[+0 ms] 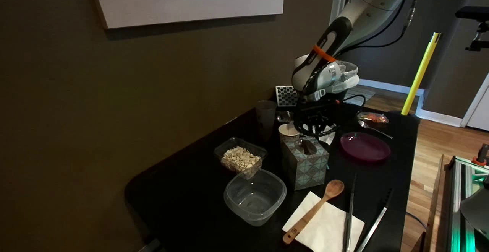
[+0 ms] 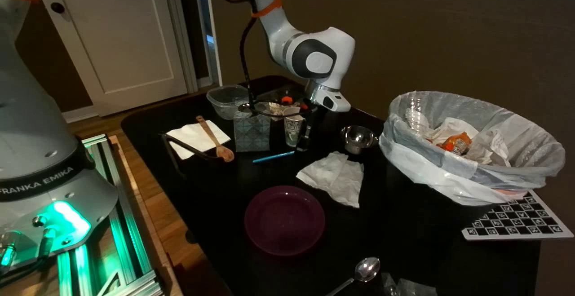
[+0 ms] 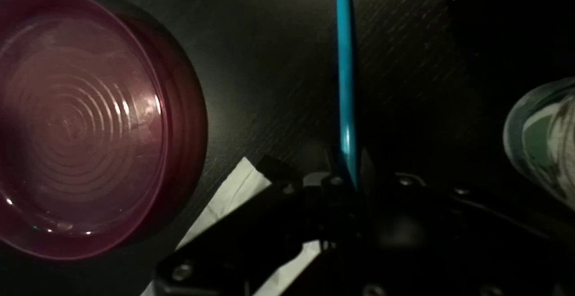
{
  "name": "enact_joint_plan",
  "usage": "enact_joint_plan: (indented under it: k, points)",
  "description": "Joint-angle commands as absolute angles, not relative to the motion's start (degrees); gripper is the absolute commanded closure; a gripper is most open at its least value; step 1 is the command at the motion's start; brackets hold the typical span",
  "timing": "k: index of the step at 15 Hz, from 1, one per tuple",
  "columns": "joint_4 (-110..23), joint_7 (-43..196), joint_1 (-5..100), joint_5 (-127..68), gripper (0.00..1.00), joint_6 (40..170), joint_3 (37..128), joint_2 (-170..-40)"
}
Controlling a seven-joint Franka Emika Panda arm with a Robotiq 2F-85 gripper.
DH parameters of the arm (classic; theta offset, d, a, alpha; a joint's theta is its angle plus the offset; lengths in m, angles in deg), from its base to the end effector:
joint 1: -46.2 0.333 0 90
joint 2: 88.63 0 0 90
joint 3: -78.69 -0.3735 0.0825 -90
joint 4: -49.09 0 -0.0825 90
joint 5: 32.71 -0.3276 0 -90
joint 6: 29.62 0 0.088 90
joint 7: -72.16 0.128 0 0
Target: Remove the pencil from the cup
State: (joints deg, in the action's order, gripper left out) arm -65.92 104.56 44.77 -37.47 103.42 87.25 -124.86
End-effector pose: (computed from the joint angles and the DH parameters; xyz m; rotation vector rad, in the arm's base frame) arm 0.5544 -0.0911 0.1923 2.7770 -1.1599 -0.4469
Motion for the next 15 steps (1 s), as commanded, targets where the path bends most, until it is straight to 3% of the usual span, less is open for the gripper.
enact_joint_plan:
  k: [1,2,4,7,8,11,15]
  points:
    - [-63.4,104.8,45.9,-37.3,0.65,102.4,88.2,-127.3]
    - [-63.3,104.8,46.0,-37.3,0.61,102.4,88.3,-127.5]
    - [-63.0,104.8,46.2,-37.3,0.67,102.4,88.5,-127.8]
    - [-63.2,104.9,46.5,-36.8,0.64,102.7,89.1,-127.3]
    - [-63.4,105.0,46.8,-36.3,0.43,103.1,89.4,-126.9]
    - [-64.4,105.2,47.5,-34.6,0.33,103.8,90.7,-125.1]
    - [-66.5,105.4,48.4,-32.4,0.01,105.5,92.3,-120.8]
